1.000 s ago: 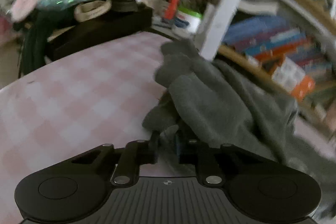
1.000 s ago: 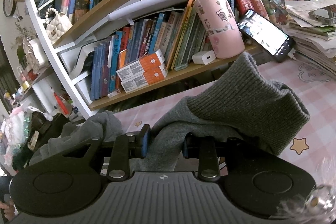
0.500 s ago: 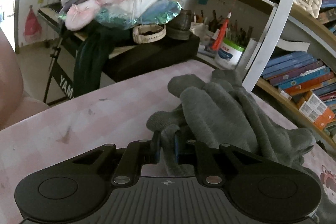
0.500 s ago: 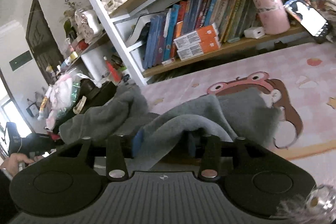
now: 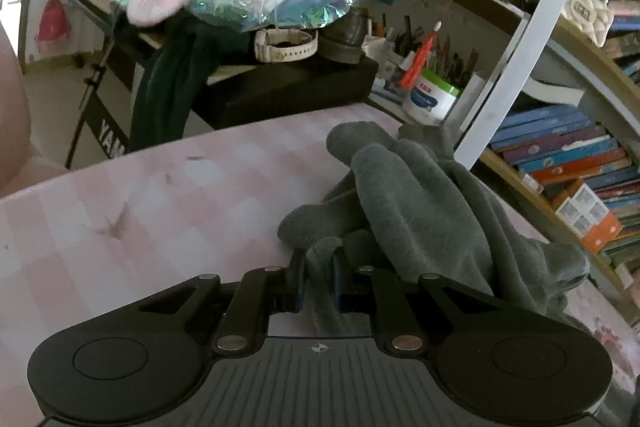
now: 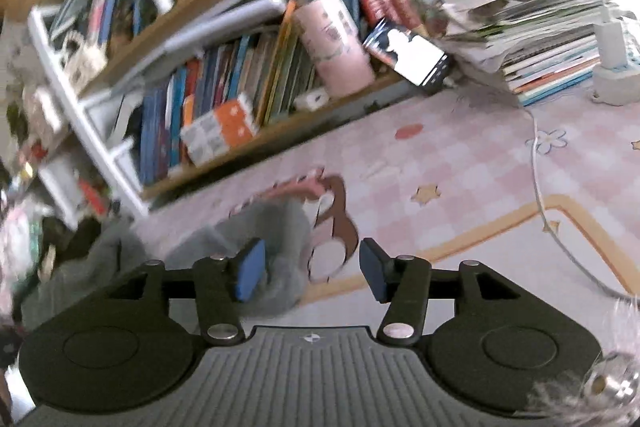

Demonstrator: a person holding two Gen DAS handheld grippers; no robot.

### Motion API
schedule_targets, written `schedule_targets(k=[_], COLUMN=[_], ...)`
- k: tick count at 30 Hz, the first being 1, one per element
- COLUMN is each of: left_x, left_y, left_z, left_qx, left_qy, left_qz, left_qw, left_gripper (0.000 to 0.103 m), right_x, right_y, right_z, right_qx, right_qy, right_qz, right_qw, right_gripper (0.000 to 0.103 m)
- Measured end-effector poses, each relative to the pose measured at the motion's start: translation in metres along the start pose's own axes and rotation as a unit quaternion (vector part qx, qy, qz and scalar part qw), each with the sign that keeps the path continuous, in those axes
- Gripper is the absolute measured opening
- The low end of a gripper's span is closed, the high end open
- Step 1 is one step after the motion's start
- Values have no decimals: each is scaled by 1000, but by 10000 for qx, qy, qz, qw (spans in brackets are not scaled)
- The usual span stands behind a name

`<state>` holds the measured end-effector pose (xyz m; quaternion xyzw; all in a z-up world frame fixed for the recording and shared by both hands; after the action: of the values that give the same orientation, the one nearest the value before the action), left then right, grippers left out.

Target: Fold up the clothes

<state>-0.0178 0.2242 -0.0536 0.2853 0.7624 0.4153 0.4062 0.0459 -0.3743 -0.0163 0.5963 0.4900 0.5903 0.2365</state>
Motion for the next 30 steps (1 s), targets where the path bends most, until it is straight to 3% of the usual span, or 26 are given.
schedule_targets(k=[4, 8, 12, 16, 20, 23, 30], left_x=[1, 2, 9, 17, 19, 19, 21], left_y=[-3, -4, -5, -6, -7, -7, -7], left_z=[-2, -4, -2, 0, 1, 1, 0], left_qx=[-36, -38, 16, 32, 59, 68, 53], left_qy=[-143, -277, -442, -632, -768, -884, -1082], left_qz=[-16, -24, -369, -778, -918, -985, -1148], left_qw=[9999, 9996, 9983, 9950, 9928, 9912, 9875], left_gripper=[14, 14, 14, 14, 14, 14, 14], right_x=[13, 22, 28, 51, 93, 116, 120], right_y=[-13, -17, -16, 3, 9, -2, -44], right_z=[2, 12, 28, 37, 46, 64, 106], right_qx=[344, 645, 853, 460, 268, 454, 1208], right_qy=[215, 453, 292, 42, 317, 499, 85], right_qz=[203, 1091, 1602, 573, -495, -896, -1724], right_qw=[9990, 9909, 9830, 9973, 9979, 9937, 9776], right_gripper=[50, 50, 52, 57, 65, 66, 62])
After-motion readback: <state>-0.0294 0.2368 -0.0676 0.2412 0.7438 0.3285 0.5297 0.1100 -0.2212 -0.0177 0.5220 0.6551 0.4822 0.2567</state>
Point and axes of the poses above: each gripper's, at about its wrist camera, not at the fingertips, and z roughly the way its jaws point, x to its left, y to its top, the point moved 6 cm from there along z, roughly the way its jaws point, and after that the axes turned 15 degrees about -x, right-handed, at the moved point
